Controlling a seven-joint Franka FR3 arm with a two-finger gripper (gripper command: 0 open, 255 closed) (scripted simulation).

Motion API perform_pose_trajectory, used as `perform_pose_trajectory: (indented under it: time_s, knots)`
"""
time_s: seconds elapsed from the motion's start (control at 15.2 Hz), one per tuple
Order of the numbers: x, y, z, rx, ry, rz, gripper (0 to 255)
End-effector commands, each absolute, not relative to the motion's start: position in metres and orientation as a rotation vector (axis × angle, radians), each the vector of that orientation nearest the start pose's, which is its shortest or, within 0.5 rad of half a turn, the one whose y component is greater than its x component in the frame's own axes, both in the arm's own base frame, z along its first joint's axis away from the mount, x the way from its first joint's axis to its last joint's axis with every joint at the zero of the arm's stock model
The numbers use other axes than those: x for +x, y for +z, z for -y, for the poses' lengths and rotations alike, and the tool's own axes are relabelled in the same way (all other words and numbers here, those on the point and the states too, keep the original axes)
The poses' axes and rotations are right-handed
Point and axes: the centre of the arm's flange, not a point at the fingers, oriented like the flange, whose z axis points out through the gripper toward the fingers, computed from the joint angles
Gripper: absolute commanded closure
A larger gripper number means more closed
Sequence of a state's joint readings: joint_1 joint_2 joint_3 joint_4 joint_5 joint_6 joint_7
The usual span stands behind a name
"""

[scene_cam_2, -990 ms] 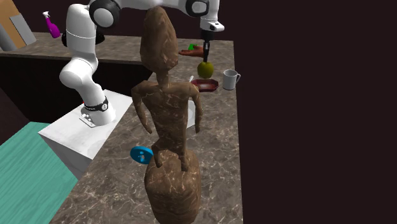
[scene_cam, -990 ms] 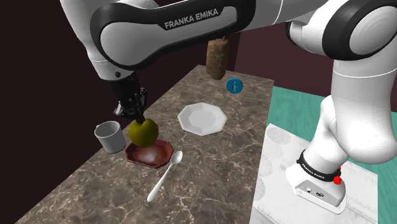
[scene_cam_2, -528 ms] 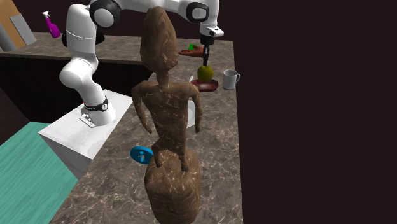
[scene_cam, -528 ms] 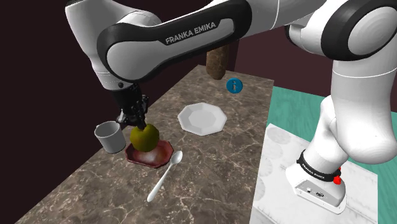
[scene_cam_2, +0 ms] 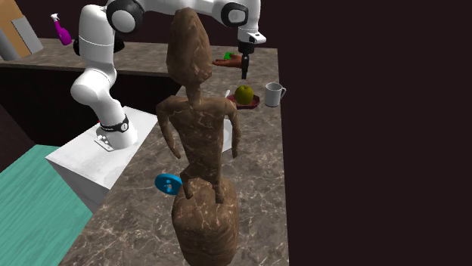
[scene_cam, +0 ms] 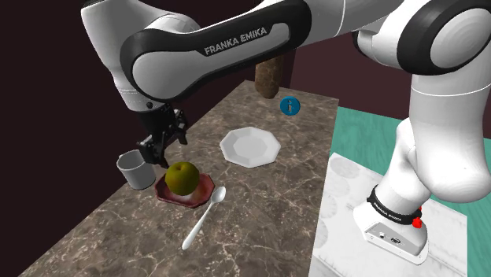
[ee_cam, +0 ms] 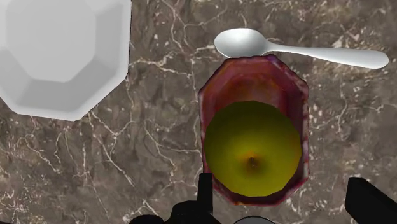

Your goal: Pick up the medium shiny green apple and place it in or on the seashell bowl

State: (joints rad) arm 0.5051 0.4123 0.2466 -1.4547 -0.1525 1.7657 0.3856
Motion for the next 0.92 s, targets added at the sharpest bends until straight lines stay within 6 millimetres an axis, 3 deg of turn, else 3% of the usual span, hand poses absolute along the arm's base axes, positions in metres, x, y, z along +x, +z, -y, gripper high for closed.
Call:
perform_pose_trajectory:
  time_s: [0.0, 0.07, 0.33, 0.86]
  knots:
    - [0.514, 0.447, -0.429, -3.17, 0.078, 0.621, 0]
    - [0.514, 0.447, -0.429, -3.17, 0.078, 0.621, 0]
    - [0.516, 0.497, -0.434, -3.17, 0.078, 0.621, 0]
    - [0.516, 0.497, -0.434, -3.17, 0.078, 0.621, 0]
